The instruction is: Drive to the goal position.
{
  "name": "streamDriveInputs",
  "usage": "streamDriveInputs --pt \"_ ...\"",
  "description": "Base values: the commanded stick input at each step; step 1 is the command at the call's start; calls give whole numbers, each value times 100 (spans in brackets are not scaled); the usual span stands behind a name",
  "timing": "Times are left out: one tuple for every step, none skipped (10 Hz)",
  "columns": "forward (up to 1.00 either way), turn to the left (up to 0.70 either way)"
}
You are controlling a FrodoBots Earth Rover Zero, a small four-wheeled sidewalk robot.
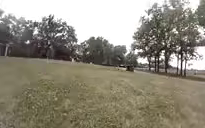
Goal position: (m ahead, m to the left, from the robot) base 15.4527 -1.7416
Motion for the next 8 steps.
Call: streamDriveInputs --pt "70 0" --pt "70 0" --pt "70 0" --pt "70 0" --pt "70 0" --pt "70 0" --pt "70 0" --pt "70 0"
